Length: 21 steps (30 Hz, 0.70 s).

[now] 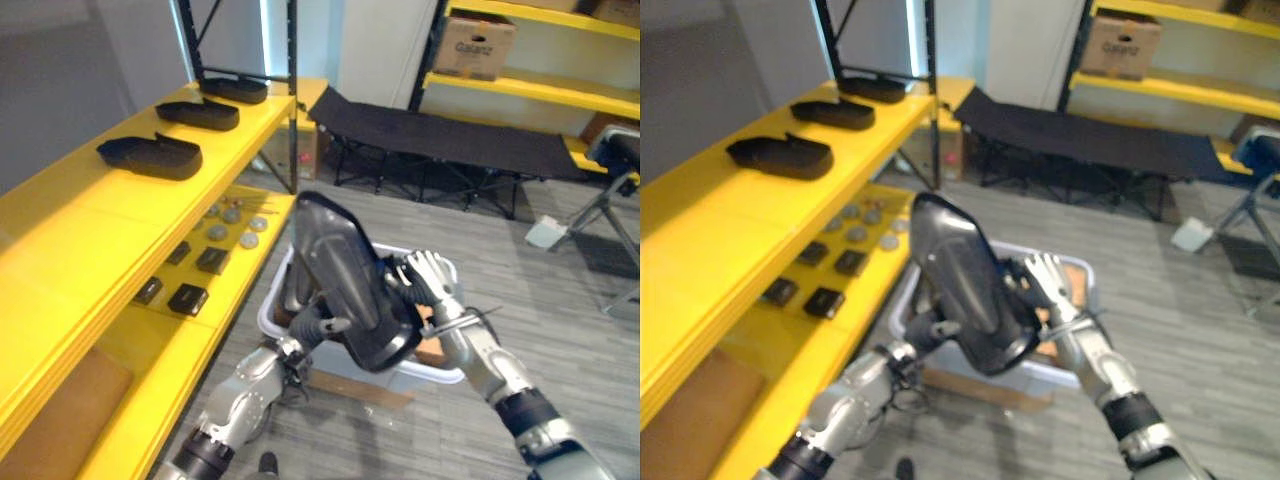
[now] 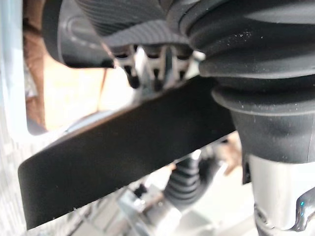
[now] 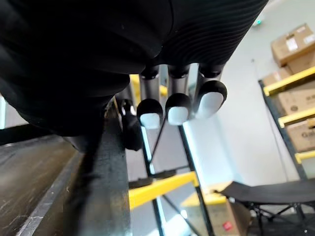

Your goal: Walk over and take plastic housings, then place them on the shelf

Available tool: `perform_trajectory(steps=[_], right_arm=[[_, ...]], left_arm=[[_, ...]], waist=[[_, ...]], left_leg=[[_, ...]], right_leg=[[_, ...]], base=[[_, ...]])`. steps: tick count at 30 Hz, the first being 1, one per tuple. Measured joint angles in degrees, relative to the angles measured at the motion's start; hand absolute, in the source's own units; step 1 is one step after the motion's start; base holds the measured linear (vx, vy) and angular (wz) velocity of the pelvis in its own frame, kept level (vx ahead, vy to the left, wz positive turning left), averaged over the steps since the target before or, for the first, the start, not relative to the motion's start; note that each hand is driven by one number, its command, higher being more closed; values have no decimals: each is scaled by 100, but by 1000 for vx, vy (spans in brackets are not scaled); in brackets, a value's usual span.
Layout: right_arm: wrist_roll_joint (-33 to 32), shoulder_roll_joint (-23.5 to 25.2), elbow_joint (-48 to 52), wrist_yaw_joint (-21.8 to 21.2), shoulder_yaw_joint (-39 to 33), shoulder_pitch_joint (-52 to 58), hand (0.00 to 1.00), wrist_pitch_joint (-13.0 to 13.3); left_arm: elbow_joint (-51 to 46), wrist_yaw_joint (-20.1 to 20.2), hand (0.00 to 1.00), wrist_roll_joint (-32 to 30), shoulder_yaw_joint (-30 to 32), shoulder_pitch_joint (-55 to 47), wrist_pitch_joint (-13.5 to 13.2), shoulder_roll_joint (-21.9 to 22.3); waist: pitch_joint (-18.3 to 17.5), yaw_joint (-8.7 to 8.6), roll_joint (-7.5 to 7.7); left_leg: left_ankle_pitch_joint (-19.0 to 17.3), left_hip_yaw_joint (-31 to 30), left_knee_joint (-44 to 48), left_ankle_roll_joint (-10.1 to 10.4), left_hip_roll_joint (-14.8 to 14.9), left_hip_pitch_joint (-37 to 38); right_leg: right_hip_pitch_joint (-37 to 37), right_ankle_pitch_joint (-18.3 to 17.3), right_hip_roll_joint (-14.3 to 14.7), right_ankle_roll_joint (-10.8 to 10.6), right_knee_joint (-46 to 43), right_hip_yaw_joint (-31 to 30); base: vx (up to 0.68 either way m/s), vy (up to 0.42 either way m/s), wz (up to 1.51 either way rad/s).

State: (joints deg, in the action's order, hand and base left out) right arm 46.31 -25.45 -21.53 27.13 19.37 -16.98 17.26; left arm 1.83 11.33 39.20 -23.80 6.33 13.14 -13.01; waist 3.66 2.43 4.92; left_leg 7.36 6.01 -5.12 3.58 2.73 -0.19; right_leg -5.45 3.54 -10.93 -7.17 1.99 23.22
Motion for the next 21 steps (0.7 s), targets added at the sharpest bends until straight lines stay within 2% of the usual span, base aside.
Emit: perform_trajectory(steps=[9,10,19,21], right_arm=[[1,146,0,0,25,0,100,20],[1,146,0,1,25,0,100,21],[-5,173,1,65,23,0,100,31],[-15,210,2,120,18,11,100,125]], left_arm=[[156,-181,0,-436,-102,0,104,7],[156,-216,100,-477,-101,0,109,12],[326,-557,100,-1235,92,-11,58,134],[421,-736,100,-1277,180,-26,57,174]], waist=[[-33,6,49],[-33,6,49],[-33,4,49],[-32,3,49]], left_leg=[[0,-26,0,1,3,2],[0,-25,0,1,4,2],[0,-2,0,1,10,15],[-1,4,0,1,12,16]], right_leg=[[-55,17,9,9,66,25],[-55,17,10,9,65,24],[-54,17,13,10,64,13],[-54,16,13,11,64,10]], base=[[1,-1,1],[0,0,0],[0,0,0],[0,0,0]])
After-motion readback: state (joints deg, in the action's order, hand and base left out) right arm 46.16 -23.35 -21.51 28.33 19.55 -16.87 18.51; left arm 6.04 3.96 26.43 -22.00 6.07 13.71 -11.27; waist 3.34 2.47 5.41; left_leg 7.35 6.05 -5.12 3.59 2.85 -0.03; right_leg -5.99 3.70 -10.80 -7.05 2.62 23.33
